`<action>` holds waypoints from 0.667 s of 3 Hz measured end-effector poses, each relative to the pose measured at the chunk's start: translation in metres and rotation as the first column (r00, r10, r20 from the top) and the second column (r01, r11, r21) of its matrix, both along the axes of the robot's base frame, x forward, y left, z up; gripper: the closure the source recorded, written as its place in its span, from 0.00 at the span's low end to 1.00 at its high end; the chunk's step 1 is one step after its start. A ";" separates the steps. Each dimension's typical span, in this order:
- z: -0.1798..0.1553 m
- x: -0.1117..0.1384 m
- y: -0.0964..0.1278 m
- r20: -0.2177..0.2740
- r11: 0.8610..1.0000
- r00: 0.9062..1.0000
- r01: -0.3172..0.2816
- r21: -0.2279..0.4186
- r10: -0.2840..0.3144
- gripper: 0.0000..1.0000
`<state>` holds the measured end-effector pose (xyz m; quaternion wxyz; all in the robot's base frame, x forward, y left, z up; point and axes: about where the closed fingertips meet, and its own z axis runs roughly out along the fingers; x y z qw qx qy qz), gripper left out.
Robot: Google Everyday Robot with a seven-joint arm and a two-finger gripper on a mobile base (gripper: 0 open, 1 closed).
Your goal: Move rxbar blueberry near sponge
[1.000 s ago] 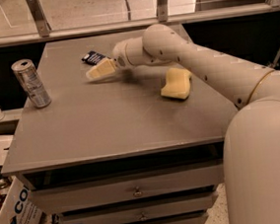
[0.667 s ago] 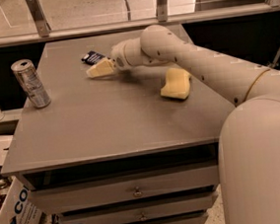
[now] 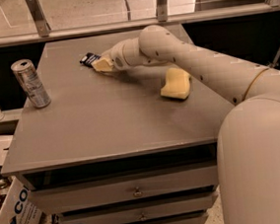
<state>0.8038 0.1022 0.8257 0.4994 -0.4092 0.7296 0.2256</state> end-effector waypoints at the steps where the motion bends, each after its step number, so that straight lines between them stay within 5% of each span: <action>1: 0.010 -0.001 -0.004 0.017 1.000 1.000 0.001 0.002 -0.001 0.89; 2: 0.029 -0.007 -0.008 0.043 1.000 0.999 -0.021 0.013 0.020 1.00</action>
Offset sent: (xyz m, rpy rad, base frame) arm -0.0150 -0.0200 0.0624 0.0288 -0.0873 0.0516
